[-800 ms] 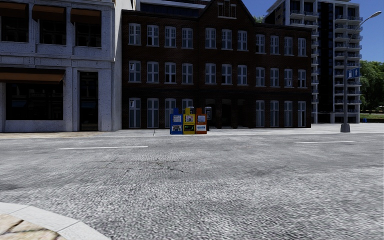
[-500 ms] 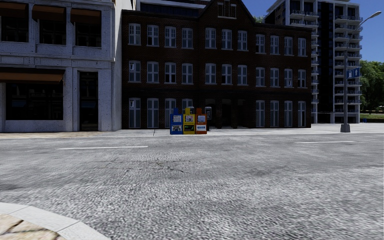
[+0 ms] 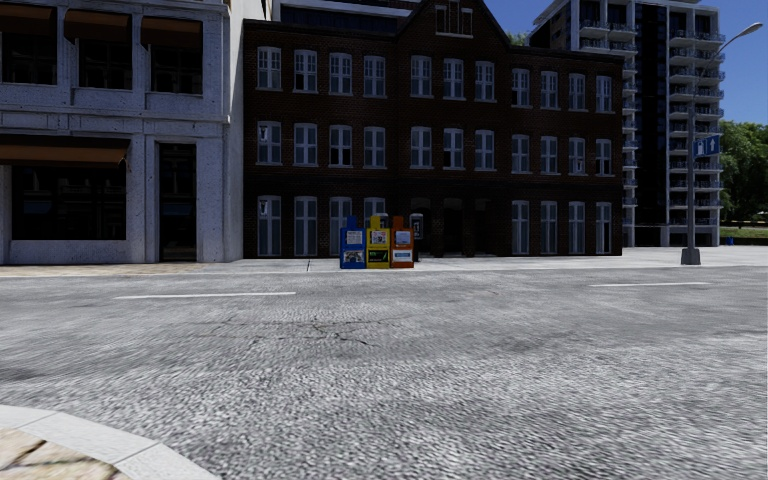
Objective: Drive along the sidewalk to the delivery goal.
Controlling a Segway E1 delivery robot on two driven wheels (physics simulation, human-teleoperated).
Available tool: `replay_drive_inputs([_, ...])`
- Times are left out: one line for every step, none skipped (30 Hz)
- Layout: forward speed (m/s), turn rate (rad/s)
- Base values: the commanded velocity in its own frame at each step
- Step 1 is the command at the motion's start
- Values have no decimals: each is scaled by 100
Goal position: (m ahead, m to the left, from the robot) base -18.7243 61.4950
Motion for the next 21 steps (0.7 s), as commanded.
replay_drive_inputs([0, 0])
replay_drive_inputs([0, 0])
replay_drive_inputs([0, 0])
replay_drive_inputs([0, 0])
replay_drive_inputs([0, 0])
replay_drive_inputs([0, 0])
replay_drive_inputs([-15, 0])
replay_drive_inputs([-15, 0])
replay_drive_inputs([-20, 0])
replay_drive_inputs([-21, 0])
replay_drive_inputs([-21, 0])
replay_drive_inputs([-21, 0])
replay_drive_inputs([-21, 0])
replay_drive_inputs([-21, 0])
replay_drive_inputs([-21, 0])
replay_drive_inputs([-21, 0])
replay_drive_inputs([-21, 0])
replay_drive_inputs([-21, 0])
replay_drive_inputs([-21, 0])
replay_drive_inputs([-22, 0])
replay_drive_inputs([-30, 0])
